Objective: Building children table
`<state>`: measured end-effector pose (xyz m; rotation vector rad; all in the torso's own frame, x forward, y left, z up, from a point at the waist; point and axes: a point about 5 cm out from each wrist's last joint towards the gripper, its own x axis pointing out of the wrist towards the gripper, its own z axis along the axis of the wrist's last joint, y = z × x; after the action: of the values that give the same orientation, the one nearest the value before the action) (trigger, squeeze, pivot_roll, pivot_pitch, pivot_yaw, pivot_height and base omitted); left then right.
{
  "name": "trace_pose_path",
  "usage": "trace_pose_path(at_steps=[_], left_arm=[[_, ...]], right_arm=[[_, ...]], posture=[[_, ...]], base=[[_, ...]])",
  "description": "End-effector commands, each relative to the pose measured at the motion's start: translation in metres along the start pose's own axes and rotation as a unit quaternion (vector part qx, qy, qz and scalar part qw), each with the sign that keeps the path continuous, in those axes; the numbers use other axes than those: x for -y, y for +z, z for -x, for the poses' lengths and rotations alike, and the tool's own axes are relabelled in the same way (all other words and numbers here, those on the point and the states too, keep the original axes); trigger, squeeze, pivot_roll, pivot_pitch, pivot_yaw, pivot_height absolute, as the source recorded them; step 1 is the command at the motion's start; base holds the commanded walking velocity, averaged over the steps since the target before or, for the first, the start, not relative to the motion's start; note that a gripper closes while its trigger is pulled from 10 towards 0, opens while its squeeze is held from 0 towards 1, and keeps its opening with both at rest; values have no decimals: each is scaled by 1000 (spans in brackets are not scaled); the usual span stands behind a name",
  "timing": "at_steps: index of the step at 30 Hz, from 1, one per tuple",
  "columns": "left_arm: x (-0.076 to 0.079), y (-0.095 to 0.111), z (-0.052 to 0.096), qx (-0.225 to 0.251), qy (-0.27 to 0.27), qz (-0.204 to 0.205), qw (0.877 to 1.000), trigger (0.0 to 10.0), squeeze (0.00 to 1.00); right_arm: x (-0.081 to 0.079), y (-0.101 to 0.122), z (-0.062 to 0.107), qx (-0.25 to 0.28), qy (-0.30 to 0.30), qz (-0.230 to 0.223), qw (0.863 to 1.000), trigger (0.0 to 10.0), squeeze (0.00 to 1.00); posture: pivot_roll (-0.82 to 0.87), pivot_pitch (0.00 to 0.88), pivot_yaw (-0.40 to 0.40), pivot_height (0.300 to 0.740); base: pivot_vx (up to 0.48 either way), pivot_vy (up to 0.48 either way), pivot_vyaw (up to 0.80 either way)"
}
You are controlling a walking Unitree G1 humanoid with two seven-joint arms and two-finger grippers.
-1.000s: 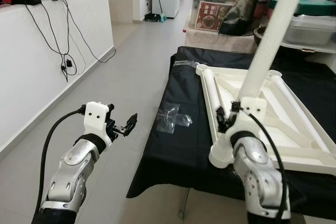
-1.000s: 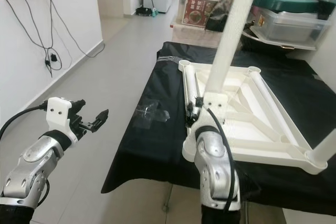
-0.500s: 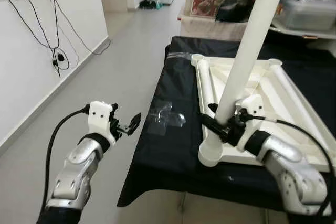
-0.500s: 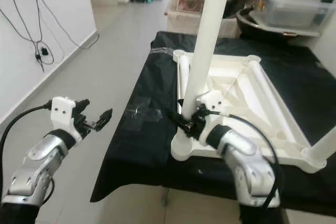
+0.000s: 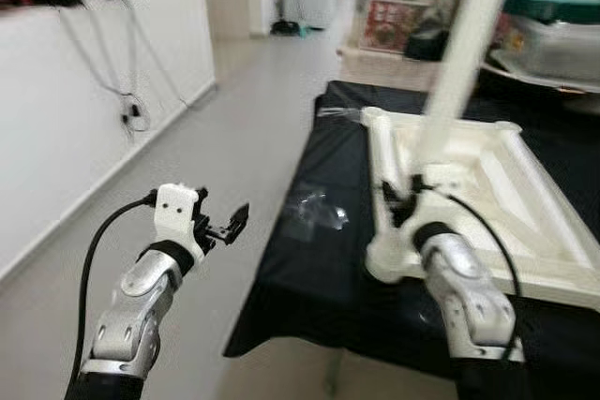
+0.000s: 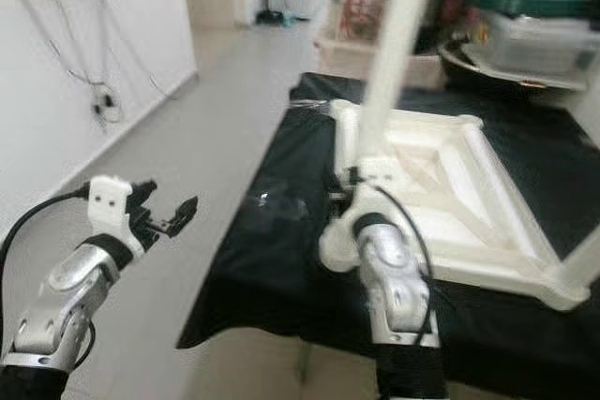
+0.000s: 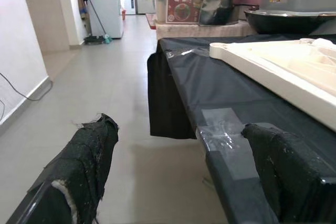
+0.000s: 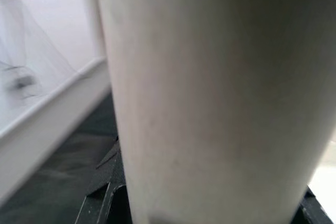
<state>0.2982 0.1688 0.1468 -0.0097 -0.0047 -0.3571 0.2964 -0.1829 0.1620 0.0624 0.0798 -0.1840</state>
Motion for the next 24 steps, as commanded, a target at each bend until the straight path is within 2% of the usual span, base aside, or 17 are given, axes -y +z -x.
trace_pose_path(at_steps=[1, 2, 3, 4, 6, 7, 11, 12, 13, 14, 15, 16, 17, 18, 21, 22, 24], left_arm=[[3, 1, 0, 0, -3, -7, 1000, 10000, 0], [3, 1, 0, 0, -3, -7, 1000, 10000, 0], [4, 0, -1, 0, -4, -6, 1000, 10000, 0], [4, 0, -1, -1, -6, -6, 1000, 10000, 0], [4, 1, -2, -1, -7, -6, 1000, 10000, 0], [4, 1, -3, -1, -9, -7, 1000, 10000, 0], [2, 2, -5, -1, -11, -8, 1000, 10000, 0], [2, 2, -6, 1, -10, -8, 1000, 10000, 0], [2, 2, -6, 1, -10, -8, 1000, 10000, 0], [4, 2, -6, 1, -10, -6, 1000, 10000, 0], [5, 1, -6, 1, -10, -5, 1000, 10000, 0], [5, 1, -6, 1, -10, -5, 1000, 10000, 0], [6, 0, -5, 1, -10, -4, 1000, 10000, 0], [6, 0, -5, 1, -10, -4, 1000, 10000, 0], [7, 1, -5, 2, -10, -3, 1000, 10000, 0], [5, 1, -5, 2, -8, -4, 1000, 10000, 0], [4, 0, -5, 2, -6, -5, 1000, 10000, 0]], right_arm=[[-14, -13, 17, -49, -22, 14, 998, 0, 0], [-14, -13, 17, -49, -22, 14, 998, 0, 0], [-23, -12, 24, -48, -24, 14, 998, 0, 0], [-33, -8, 25, -38, 8, 9, 999, 10000, 0], [-39, -6, 24, -31, 27, 5, 999, 10000, 0], [-39, 0, 19, -12, 50, 4, 999, 10000, 1000], [-38, 6, 10, -7, 93, -2, 996, 10000, 1000], [-41, 10, 6, -16, 197, -14, 980, 10000, 0], [-41, 10, 6, -16, 197, -14, 980, 10000, 0], [-43, 9, 13, -22, 318, -19, 947, 10000, 0], [-43, 8, 18, -24, 364, -17, 931, 10000, 0], [-43, 8, 18, -24, 364, -17, 931, 10000, 0], [-39, 3, 27, -23, 425, 4, 905, 10000, 0], [-39, 3, 27, -23, 425, 4, 905, 10000, 0], [-34, -10, 27, -35, 463, 39, 885, 9333, 0], [-33, -18, 20, -46, 443, 40, 894, 0, 0], [-32, -26, 12, -58, 422, 42, 904, 0, 0]], posture=[[93, 0, -56, 740], [93, 0, -56, 740], [93, 0, -56, 740], [85, 0, -47, 740], [85, 0, -47, 740], [83, 0, -46, 740], [78, 0, -45, 740], [77, 0, -49, 740], [77, 0, -49, 740], [77, 0, -52, 740], [77, 0, -52, 740], [77, 0, -52, 740], [84, 0, -56, 740], [84, 0, -56, 740], [89, 0, -59, 740], [95, 0, -62, 740], [95, 0, -62, 740]], base=[[0, 0, 0], [0, 0, 0], [0, 0, 0], [0, 0, 0], [0, 0, 0], [0, 0, 0], [0, 0, 0], [0, 0, 0], [0, 0, 0], [0, 0, 0], [0, 0, 0], [0, 0, 0], [0, 0, 0], [0, 0, 0], [0, 0, 0], [0, 0, 0], [0, 0, 0]])
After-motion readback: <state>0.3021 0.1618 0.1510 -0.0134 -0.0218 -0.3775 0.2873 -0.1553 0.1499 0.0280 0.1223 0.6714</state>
